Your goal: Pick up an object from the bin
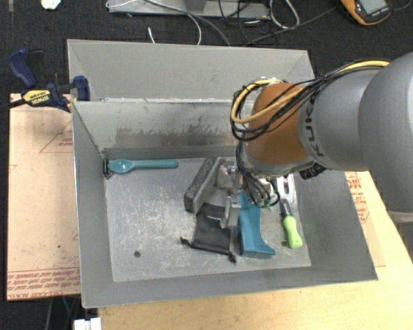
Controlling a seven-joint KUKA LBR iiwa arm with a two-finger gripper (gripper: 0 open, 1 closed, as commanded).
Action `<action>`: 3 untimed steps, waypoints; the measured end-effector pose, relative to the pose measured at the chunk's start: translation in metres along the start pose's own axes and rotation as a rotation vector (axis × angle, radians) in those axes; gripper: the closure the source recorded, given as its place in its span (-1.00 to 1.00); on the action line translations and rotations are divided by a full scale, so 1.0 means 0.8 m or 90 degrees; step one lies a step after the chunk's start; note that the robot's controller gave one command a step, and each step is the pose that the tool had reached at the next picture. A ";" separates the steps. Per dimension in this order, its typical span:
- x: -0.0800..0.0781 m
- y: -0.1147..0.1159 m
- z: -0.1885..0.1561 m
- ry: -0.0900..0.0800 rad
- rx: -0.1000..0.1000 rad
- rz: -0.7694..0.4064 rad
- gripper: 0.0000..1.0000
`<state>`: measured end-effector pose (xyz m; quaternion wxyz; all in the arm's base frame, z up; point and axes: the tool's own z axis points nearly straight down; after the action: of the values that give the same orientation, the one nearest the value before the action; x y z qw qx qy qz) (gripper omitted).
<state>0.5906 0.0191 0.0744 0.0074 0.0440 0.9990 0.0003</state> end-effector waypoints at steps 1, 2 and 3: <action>0.034 -0.049 0.004 0.002 -0.001 -0.022 1.00; 0.034 -0.049 0.004 0.002 -0.001 -0.022 1.00; 0.035 -0.049 0.002 0.002 -0.001 -0.031 1.00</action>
Offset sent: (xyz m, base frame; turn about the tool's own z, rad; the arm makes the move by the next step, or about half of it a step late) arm 0.0000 0.0000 0.0000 0.0000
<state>0.5595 -0.0179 0.0722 0.0059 0.0194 0.9998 0.0007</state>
